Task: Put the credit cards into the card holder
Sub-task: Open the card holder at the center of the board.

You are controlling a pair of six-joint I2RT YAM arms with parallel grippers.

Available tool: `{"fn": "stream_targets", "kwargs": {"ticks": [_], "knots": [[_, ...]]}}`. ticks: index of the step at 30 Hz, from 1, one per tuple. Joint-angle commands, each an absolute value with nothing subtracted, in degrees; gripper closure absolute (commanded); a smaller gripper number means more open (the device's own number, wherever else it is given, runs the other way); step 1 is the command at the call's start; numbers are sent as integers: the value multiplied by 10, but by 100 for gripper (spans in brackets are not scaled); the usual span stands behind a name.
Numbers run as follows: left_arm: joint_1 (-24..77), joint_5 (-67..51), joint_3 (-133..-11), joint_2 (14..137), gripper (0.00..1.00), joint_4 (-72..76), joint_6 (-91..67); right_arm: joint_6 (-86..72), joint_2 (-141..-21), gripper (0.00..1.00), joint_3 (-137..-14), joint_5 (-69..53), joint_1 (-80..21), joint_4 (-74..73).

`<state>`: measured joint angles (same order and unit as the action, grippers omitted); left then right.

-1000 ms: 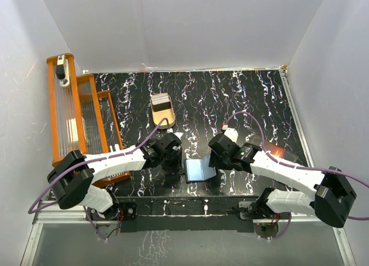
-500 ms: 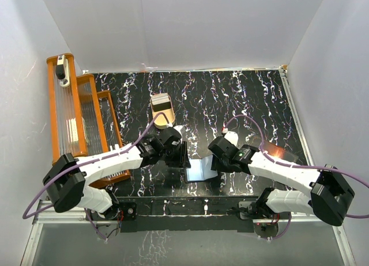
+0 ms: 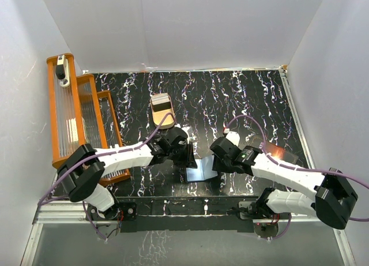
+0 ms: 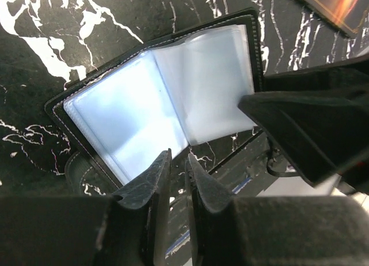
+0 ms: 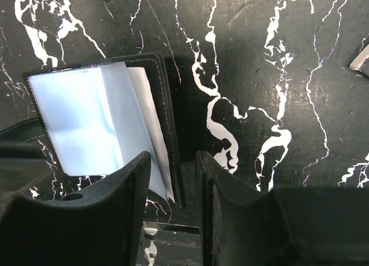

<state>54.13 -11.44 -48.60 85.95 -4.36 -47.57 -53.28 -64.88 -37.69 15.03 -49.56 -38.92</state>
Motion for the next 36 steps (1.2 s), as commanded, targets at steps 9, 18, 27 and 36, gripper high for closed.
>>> {"fn": "stream_targets", "kwargs": {"ticks": [9,18,27,36], "knots": [[541,-170,-494,928,88,47,-478,-533,-592,62,-432,132,-500,-402],[541,-189,-571,999,89,47,-467,-511,-536,63,-407,51,-500,-318],[528,-169,-575,994,89,20,-495,-514,-554,61,-378,49,-501,-276],[466,-110,-568,886,81,-82,-498,-504,-616,69,-365,95,-501,-252]]}}
